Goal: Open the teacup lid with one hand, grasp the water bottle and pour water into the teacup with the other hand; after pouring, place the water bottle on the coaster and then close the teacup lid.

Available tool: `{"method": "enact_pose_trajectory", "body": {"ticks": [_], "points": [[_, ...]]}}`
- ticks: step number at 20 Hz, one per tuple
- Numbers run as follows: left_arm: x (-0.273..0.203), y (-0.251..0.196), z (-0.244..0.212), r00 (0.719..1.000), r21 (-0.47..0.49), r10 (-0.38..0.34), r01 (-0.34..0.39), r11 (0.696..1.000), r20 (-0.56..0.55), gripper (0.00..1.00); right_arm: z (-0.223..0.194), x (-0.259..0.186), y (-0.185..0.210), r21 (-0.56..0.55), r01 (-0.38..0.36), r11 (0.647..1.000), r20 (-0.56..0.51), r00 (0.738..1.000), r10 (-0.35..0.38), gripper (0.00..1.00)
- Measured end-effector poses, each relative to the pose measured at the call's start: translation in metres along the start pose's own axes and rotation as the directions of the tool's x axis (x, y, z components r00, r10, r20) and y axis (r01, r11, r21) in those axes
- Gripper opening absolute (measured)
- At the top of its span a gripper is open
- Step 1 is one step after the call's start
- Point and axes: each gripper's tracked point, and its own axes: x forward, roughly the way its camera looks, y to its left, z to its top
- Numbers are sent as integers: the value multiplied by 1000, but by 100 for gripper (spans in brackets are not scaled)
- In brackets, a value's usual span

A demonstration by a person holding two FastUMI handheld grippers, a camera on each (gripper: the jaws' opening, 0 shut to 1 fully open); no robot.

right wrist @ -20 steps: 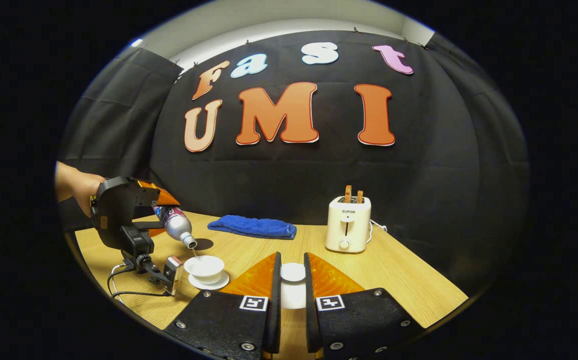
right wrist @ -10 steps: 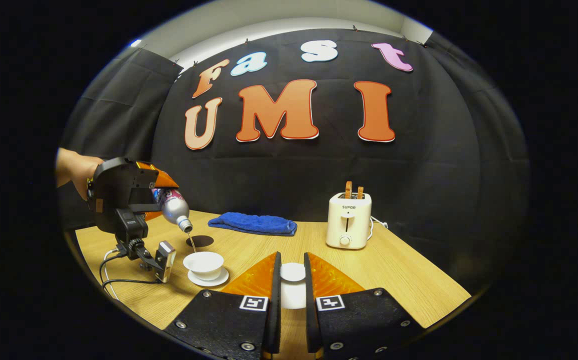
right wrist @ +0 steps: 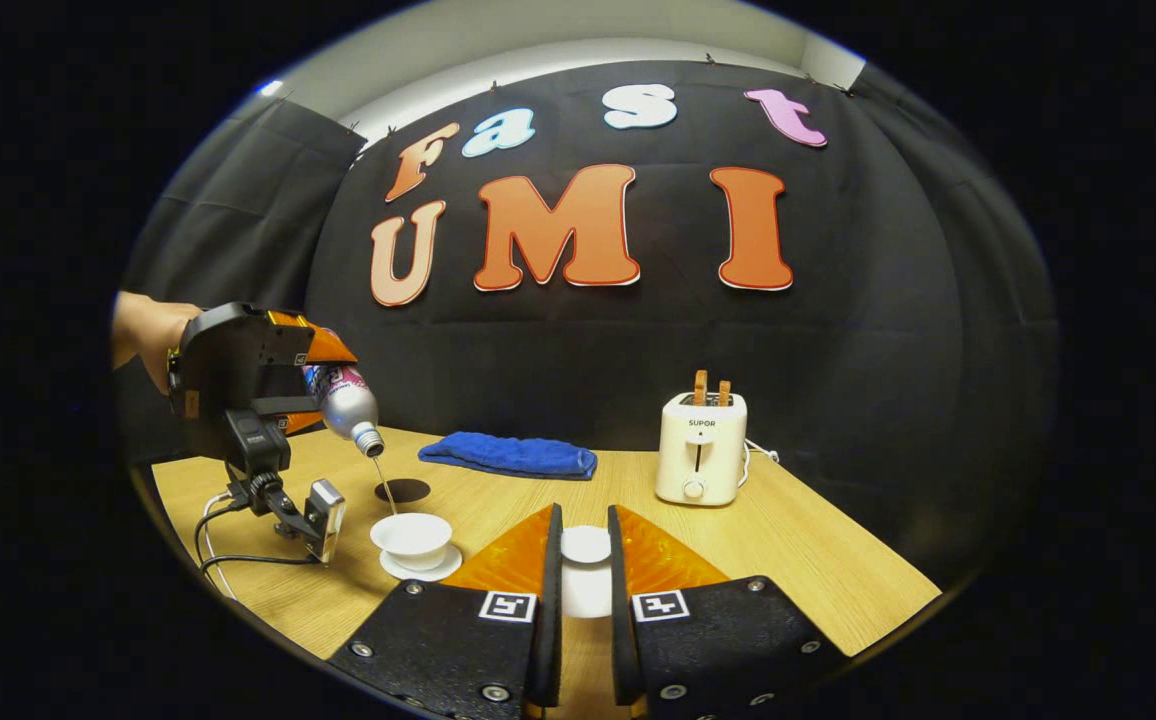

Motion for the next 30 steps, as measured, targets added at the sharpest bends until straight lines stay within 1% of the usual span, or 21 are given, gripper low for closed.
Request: {"method": "enact_pose_trajectory", "body": {"ticks": [1, 3, 4, 5, 7, 8, 9, 10, 12, 13, 14, 18, 19, 20, 21, 22, 23, 25, 28, 29, 30], "points": [[0, 1, 3, 1000, 10, 9, -9, 1000, 5, 85, 1, 0, 1, 1, -1, 1000, 0, 1000, 1, 21], [-1, -4, 6, 1000, 16, 8, -8, 1000, 10, 84, 1, 1, 3, -7, 1, 1000, 0, 1000, -1, 21], [-1, -7, 10, 1000, 21, 6, -6, 1000, 15, 88, 1, 0, 3, -8, 3, 1000, 2, 1000, -3, 21], [0, -10, 13, 1000, 26, 6, -7, 1000, 19, 84, 2, 0, 5, -4, 1, 1000, 6, 1000, -1, 21], [2, -14, 17, 1000, 30, 9, -10, 1000, 26, 85, -1, 0, 10, -2, -8, 1000, 2, 1000, 8, 21], [3, -16, 20, 999, 33, 10, -11, 999, 33, 82, -2, 1, 10, -5, -7, 1000, -1, 1000, 7, 21], [3, -16, 24, 999, 39, 15, -16, 999, 38, 82, -2, 1, 10, -8, -4, 1000, -2, 1000, 4, 21], [4, -17, 29, 999, 45, 19, -22, 999, 47, 84, -2, 1, 11, -8, -5, 1000, -4, 1000, 5, 21], [5, -20, 35, 998, 52, 25, -28, 998, 61, 85, -2, 1, 12, -6, -5, 1000, -4, 1000, 5, 21], [3, -19, 34, 997, 53, 31, -34, 998, 66, 82, -2, 1, 13, -6, -6, 1000, -6, 1000, 6, 21], [2, -20, 36, 997, 48, 36, -39, 998, 71, 84, -3, 2, 13, -7, -3, 1000, -8, 1000, 3, 21], [3, -23, 38, 996, 21, 44, -46, 999, 75, 84, -5, 4, 16, -16, 4, 1000, -22, 1000, -4, 21], [3, -24, 37, 997, 10, 42, -43, 999, 72, 84, -5, 4, 17, -19, 5, 1000, -25, 1000, -5, 21], [6, -28, 37, 997, -9, 36, -36, 999, 75, 82, -4, 5, 19, -22, 2, 1000, -25, 1000, -3, 21], [5, -29, 35, 997, -25, 40, -39, 999, 73, 84, -4, 6, 20, -24, 6, 1000, -26, 1000, -6, 21], [5, -30, 35, 996, -40, 47, -44, 998, 77, 84, -4, 6, 22, -25, 2, 1000, -27, 1000, -3, 21], [3, -28, 34, 995, -54, 57, -53, 997, 78, 87, -3, 7, 23, -25, 2, 1000, -26, 1000, -2, 21], [2, -23, 33, 992, -99, 89, -81, 992, 86, 84, -1, 9, 26, -23, 1, 1000, -26, 1000, -2, 21], [3, -16, 30, 987, -210, 134, -113, 971, 87, 87, 0, 12, 30, -24, 0, 1000, -31, 1000, -1, 21], [5, -16, 29, 987, -252, 140, -115, 961, 82, 84, -1, 13, 31, -28, -3, 1000, -35, 999, 2, 21], [8, -18, 26, 987, -298, 146, -120, 947, 68, 84, -3, 13, 32, -29, 1, 1000, -38, 999, -3, 21]]}}
